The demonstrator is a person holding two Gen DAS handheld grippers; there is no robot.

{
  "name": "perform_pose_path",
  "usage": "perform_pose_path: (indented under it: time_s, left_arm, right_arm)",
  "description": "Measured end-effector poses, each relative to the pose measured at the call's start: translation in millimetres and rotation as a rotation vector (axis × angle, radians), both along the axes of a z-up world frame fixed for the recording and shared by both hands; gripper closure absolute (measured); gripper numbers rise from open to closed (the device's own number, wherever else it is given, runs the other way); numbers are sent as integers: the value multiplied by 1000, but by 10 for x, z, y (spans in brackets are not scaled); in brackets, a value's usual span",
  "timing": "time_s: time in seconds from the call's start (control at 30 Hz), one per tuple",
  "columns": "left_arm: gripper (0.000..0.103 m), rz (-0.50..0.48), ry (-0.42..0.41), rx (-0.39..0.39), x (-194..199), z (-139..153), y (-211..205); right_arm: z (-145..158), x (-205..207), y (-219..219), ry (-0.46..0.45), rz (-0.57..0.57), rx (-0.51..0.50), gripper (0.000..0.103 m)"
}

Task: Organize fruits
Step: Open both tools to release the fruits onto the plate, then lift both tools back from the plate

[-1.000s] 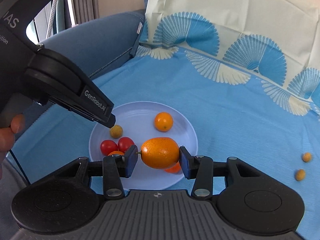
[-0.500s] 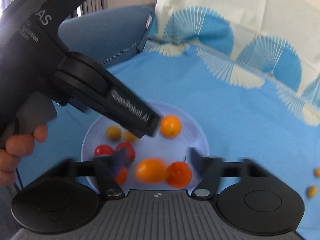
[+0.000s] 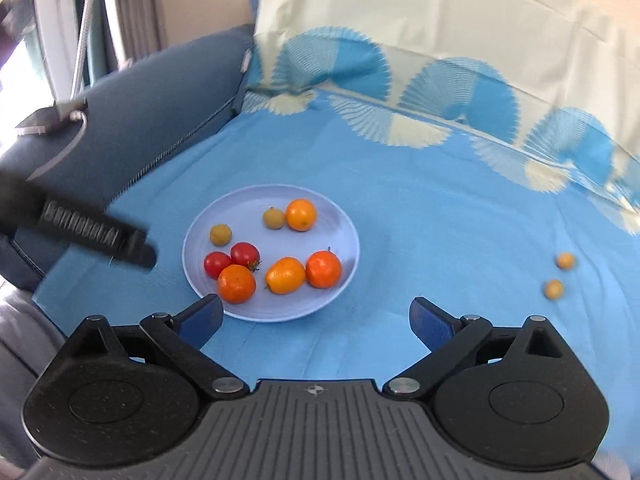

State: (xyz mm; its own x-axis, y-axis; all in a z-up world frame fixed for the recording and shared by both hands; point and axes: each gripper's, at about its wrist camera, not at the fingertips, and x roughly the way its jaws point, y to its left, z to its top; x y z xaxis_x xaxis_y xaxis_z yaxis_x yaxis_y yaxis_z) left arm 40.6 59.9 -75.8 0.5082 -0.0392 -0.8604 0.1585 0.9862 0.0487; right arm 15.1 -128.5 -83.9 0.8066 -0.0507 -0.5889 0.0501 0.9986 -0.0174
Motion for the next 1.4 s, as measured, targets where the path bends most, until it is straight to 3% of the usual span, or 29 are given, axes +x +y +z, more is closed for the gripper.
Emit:
perform_pose_path:
  time_s: [0.23, 0.6, 0.9, 1.4]
  left_arm:
    - [0, -26, -89, 27, -553, 196, 36]
    - [0, -22, -163, 36, -1022, 395, 95]
    - [0, -27, -195, 39, -1230, 469, 146]
    - [0, -23, -224, 19, -1253, 557, 197]
  right_arm:
    - [207, -594, 131, -96, 11, -2, 1]
    - [394, -1204, 227, -197, 23, -26, 1]
    - [474, -1400, 331, -242, 39, -47, 1]
    - [525, -1463, 412, -256, 49, -81, 1]
